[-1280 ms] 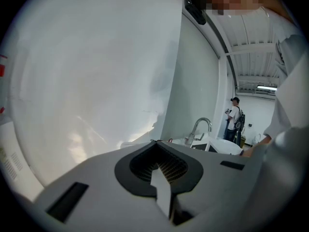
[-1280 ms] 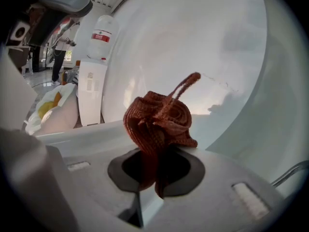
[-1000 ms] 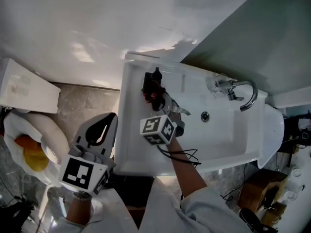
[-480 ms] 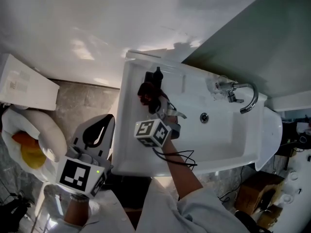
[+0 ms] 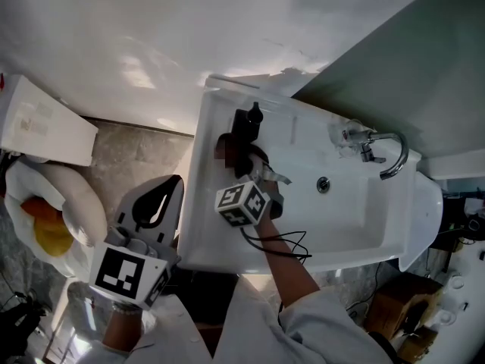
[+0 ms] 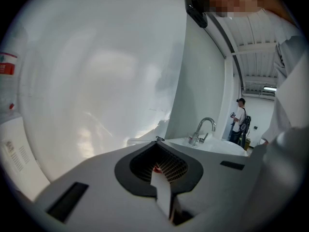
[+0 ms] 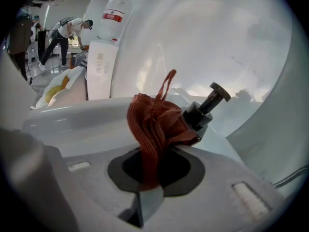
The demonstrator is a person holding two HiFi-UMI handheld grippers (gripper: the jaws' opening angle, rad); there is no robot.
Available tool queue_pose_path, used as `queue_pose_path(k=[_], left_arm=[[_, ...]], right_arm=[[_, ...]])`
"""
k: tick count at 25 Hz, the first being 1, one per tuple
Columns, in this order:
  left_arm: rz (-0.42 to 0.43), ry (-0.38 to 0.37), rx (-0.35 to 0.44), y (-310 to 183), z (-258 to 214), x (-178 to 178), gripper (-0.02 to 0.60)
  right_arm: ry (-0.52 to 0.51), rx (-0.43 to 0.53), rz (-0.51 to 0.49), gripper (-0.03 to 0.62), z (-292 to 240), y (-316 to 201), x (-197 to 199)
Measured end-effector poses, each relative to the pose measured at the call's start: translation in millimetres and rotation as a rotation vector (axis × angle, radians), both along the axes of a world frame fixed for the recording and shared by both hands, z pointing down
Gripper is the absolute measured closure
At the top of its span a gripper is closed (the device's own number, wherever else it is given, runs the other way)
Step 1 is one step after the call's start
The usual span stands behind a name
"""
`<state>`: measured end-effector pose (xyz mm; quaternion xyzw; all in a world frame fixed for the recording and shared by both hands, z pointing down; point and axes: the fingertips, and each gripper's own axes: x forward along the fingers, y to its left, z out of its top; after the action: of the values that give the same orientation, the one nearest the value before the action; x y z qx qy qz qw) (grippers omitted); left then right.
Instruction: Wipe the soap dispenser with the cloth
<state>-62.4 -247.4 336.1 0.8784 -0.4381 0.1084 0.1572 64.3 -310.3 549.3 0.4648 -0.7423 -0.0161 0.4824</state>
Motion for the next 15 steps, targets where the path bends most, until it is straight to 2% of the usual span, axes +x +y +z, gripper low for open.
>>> queue_pose_path(k=[3,7,15], left_arm=[[0.003,0.012,0.015,1,-6,4,0.577],[0.017,0.021,0.027,4,-12,8,0.577],[0.025,0.022,0.051,6,-25,14,0.577]], right_arm=[[-0.041,-0.027,0.012,0.537,-7,8,-1],[-0.169,-0.045,0.041,0.539,-34,19,-4],[-0.578,-0.038,0.181,0.539,-105,8,-5]])
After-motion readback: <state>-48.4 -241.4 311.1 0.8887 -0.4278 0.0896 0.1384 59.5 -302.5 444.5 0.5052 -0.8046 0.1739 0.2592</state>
